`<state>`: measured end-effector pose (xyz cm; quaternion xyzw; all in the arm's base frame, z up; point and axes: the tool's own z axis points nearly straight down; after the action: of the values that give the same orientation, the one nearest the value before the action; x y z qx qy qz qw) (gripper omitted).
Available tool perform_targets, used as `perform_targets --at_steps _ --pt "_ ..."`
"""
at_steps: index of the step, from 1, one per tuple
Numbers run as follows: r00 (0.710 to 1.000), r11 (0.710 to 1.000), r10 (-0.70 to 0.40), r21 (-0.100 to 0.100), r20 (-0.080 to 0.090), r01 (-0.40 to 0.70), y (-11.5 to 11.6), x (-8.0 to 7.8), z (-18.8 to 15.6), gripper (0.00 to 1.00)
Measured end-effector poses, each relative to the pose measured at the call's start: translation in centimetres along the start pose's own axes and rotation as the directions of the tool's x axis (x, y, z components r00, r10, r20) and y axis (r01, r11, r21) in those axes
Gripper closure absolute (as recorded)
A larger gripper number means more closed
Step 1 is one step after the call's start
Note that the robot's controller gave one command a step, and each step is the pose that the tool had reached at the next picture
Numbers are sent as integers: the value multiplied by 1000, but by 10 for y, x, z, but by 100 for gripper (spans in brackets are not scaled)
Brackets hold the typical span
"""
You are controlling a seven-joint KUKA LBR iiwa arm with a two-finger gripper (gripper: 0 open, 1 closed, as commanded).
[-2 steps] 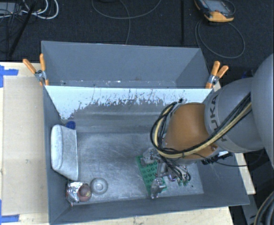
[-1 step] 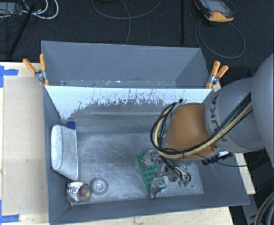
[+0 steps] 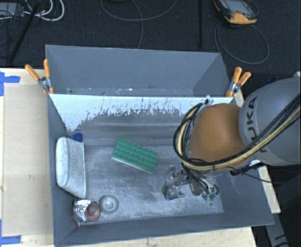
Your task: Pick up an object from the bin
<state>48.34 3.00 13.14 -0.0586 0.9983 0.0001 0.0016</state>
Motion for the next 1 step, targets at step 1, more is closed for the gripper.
perform_targets --at_steps 1 --pt "992 992 125 -1 -8 -125 39 7 21 100"
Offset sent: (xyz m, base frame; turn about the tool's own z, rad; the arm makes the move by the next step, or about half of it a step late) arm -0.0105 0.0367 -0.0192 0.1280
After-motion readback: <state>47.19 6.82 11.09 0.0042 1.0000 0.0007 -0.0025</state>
